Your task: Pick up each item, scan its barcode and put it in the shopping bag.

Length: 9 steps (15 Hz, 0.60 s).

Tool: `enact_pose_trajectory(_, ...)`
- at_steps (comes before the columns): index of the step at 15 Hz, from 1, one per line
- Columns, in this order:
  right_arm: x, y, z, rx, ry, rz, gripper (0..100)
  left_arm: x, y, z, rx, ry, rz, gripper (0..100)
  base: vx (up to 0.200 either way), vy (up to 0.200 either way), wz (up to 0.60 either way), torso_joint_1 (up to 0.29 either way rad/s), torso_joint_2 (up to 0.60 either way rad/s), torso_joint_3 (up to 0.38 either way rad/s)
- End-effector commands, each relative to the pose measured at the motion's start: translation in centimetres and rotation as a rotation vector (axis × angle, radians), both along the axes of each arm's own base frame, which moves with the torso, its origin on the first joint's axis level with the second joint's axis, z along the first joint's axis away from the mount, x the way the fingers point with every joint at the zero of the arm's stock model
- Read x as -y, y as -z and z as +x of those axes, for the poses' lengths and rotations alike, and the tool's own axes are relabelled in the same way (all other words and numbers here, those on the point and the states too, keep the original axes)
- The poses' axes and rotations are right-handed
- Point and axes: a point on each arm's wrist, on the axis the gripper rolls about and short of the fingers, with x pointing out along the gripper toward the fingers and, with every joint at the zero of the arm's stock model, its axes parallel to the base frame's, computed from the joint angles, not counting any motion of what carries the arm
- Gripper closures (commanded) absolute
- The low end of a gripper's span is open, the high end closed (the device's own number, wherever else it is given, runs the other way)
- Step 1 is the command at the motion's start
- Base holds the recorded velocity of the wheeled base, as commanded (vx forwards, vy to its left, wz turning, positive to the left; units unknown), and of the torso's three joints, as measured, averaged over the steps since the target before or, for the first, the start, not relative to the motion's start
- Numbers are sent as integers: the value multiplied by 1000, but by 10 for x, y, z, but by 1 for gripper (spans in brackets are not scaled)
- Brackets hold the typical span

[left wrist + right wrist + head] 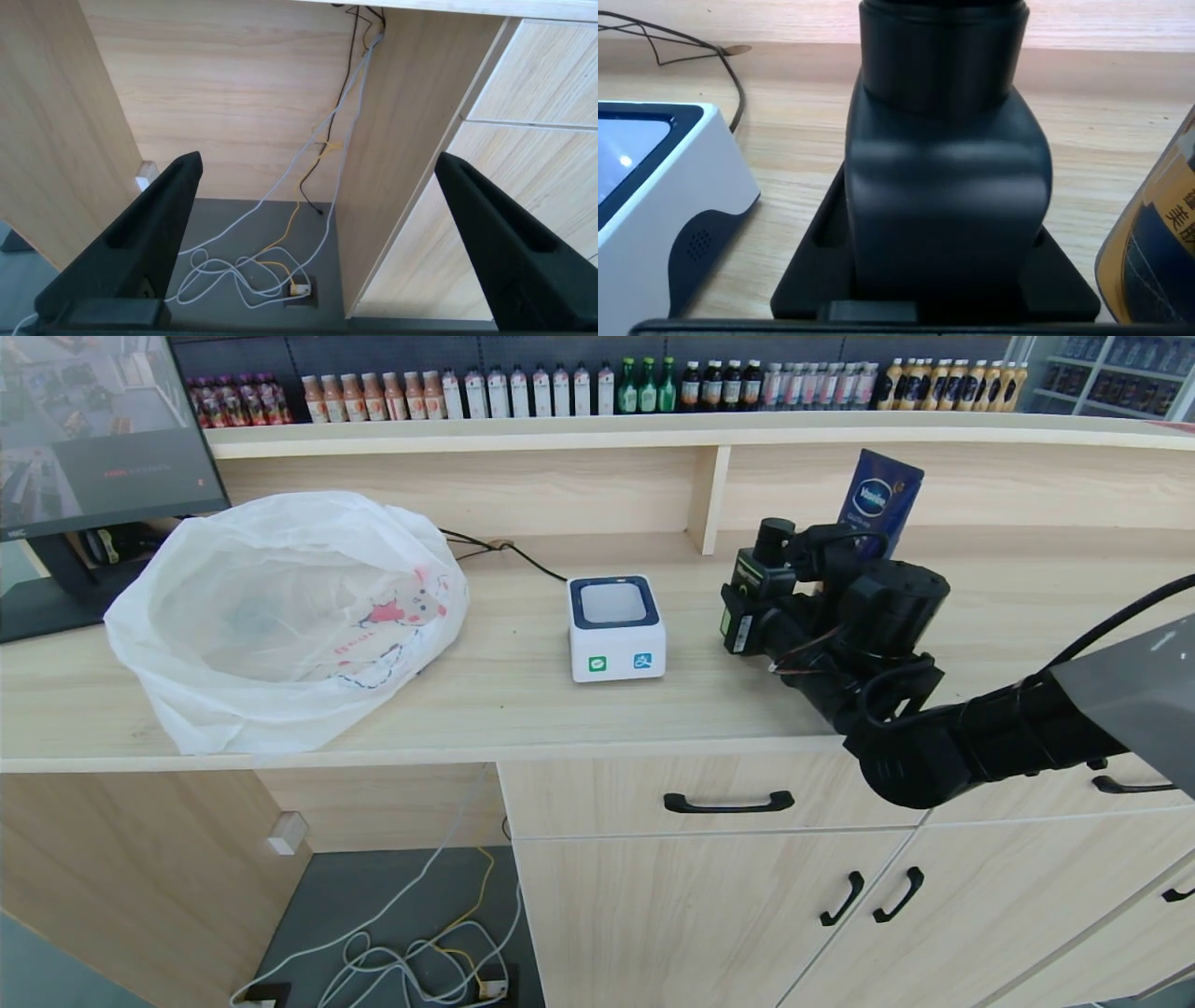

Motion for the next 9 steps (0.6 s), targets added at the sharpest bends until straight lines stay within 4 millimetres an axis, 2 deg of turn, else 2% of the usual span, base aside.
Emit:
enact_pose_trajectory(1,-1,-9,-6,20,-8,7,100,0,0,0,0,1,0,0,0,0,0,0,0,0)
enact_pose_trajectory(6,-5,-24,-20,47,-26,16,100,0,0,0,0,1,0,0,0,0,0,0,0,0)
enact_pose_trajectory(9,-4,-27,-42,31,-39,7,100,0,0,0,0,1,0,0,0,0,0,0,0,0)
